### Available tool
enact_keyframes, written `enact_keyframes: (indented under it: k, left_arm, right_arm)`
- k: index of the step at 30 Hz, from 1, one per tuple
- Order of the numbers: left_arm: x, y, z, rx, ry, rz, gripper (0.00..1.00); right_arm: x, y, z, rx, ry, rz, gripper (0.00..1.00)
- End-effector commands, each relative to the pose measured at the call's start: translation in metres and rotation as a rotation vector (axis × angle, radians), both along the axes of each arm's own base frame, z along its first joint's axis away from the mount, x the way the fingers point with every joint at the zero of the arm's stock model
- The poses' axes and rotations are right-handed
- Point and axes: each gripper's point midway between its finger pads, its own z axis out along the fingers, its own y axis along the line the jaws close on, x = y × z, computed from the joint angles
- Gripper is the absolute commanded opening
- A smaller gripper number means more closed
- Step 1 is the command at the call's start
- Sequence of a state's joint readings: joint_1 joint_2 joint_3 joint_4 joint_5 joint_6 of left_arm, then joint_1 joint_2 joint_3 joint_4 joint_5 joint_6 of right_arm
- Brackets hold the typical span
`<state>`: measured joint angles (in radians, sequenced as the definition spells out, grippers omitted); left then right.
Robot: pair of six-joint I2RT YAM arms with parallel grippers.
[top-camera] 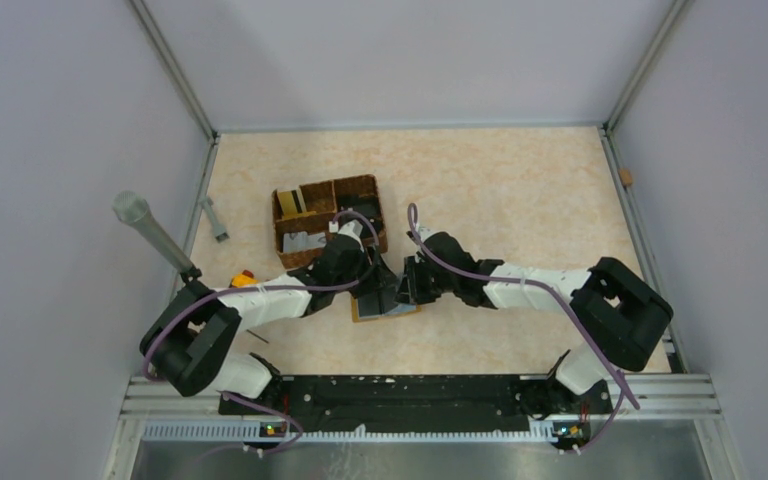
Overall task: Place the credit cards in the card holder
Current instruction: Turn over the card slot in the card holder.
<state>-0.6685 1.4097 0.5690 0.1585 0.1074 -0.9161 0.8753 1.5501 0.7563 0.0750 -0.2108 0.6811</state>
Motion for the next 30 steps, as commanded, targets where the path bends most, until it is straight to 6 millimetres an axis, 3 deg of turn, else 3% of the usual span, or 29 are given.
enact_keyframes:
  k: [1, 17, 30]
  left_arm:
    - [0.012, 0.002, 0.013, 0.018, -0.05, 0.023, 0.56]
    - [0.009, 0.027, 0.016, 0.091, -0.078, 0.087, 0.49]
    - [-0.001, 0.028, 0.011, 0.048, -0.054, 0.091, 0.5]
  right_arm:
    - [0.009, 0.013, 0.018, 0.015, -0.052, 0.012, 0.14]
    - [0.014, -0.007, 0.02, -0.063, -0.089, -0.045, 0.33]
    - [0.019, -0.007, 0.033, -0.04, -0.126, -0.064, 0.37]
